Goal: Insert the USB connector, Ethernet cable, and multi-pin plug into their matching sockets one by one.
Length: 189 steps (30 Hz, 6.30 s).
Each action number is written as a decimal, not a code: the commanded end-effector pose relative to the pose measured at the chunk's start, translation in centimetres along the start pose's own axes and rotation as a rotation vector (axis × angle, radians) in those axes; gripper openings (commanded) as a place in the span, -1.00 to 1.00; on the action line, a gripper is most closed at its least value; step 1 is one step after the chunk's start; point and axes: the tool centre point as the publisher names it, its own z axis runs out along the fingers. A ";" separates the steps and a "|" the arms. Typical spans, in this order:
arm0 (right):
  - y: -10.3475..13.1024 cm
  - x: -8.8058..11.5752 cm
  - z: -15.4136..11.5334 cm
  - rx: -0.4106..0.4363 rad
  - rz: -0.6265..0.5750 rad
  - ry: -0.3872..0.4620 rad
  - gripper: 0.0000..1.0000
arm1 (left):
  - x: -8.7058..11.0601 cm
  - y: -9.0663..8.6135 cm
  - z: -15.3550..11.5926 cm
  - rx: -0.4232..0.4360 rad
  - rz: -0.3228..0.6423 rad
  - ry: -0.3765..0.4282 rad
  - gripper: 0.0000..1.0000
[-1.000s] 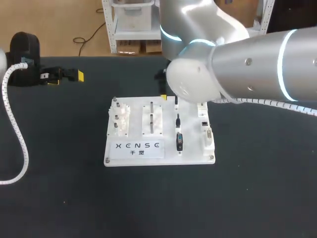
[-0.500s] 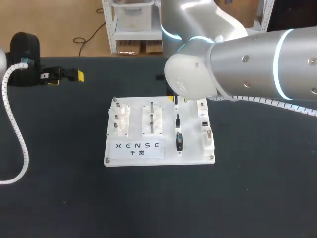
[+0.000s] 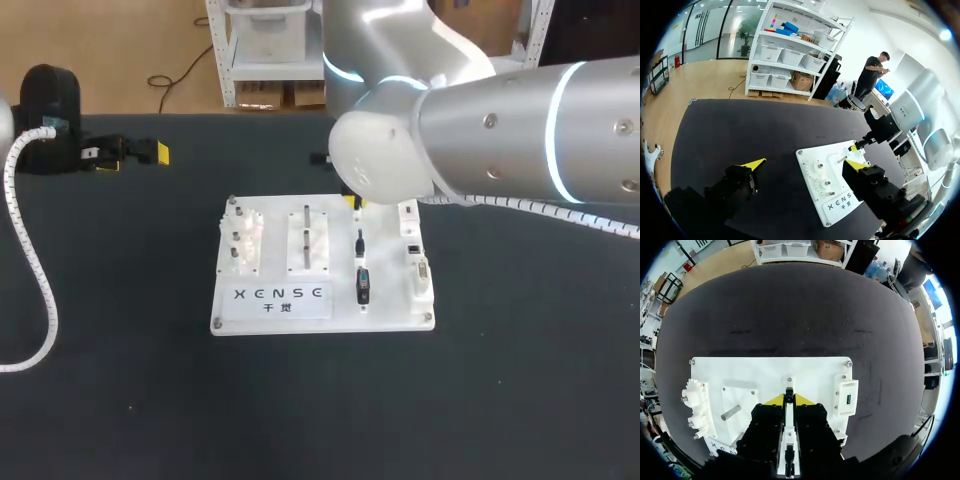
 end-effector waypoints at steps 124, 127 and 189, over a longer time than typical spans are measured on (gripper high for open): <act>-2.4 6.6 -4.7 -0.006 -0.101 -0.095 1.00 | 0.0 0.0 0.0 0.000 0.000 0.000 1.00; -1.6 7.6 -4.1 -0.010 -0.119 -0.070 1.00 | 0.0 0.0 0.0 0.000 0.000 0.000 1.00; -6.4 9.3 -5.0 0.033 -0.038 -0.129 -1.00 | 0.0 0.0 0.0 0.000 0.000 0.000 1.00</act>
